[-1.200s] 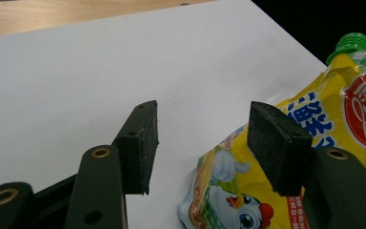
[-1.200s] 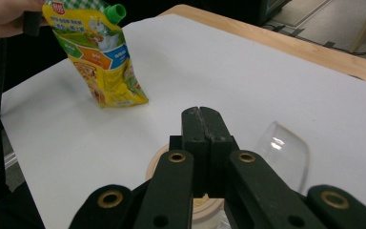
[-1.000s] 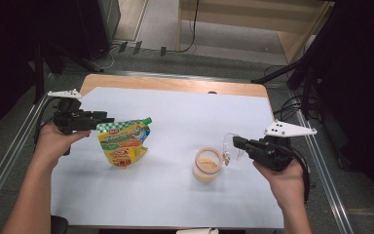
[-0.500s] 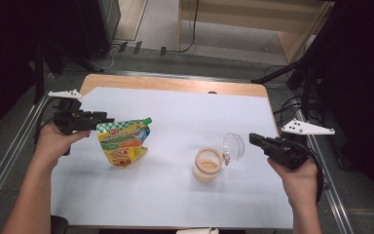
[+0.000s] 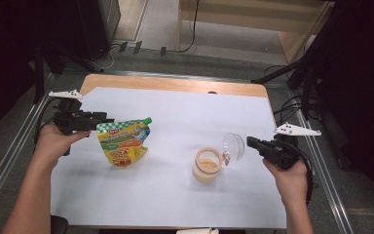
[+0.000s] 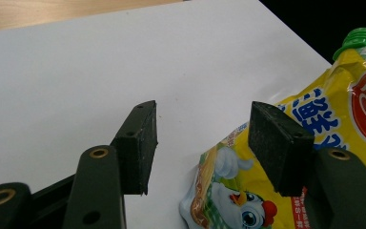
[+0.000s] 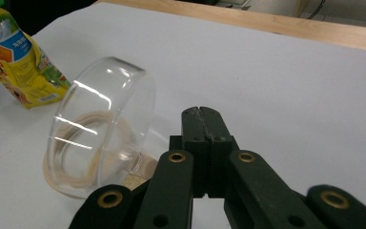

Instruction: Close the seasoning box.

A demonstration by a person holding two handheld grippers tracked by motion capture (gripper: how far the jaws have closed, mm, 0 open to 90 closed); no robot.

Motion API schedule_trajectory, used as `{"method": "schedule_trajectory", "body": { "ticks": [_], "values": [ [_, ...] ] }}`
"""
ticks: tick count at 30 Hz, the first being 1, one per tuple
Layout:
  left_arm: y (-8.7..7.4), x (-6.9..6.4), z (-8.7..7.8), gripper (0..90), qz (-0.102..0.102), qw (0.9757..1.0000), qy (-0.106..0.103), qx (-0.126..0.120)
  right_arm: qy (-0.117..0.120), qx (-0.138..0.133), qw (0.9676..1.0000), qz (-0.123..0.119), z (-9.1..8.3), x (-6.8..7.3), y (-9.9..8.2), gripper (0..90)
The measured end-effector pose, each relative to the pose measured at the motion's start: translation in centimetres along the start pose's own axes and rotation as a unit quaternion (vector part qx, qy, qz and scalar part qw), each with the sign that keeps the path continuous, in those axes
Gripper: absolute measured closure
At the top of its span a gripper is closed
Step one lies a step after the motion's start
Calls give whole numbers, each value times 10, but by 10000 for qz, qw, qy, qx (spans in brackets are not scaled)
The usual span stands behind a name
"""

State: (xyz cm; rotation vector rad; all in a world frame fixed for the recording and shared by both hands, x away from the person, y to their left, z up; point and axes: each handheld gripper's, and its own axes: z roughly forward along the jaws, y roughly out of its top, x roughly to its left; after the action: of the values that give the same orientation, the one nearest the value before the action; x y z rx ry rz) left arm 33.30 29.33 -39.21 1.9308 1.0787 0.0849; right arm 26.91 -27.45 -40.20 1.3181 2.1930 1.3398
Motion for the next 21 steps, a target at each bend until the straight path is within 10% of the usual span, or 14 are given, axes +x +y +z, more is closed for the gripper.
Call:
{"method": "schedule_trajectory", "body": {
  "ticks": [21],
  "values": [
    [0,-1,1,440,39,10000,13,19,447,272,9986,36,36,12,-11,900]
  ]
}}
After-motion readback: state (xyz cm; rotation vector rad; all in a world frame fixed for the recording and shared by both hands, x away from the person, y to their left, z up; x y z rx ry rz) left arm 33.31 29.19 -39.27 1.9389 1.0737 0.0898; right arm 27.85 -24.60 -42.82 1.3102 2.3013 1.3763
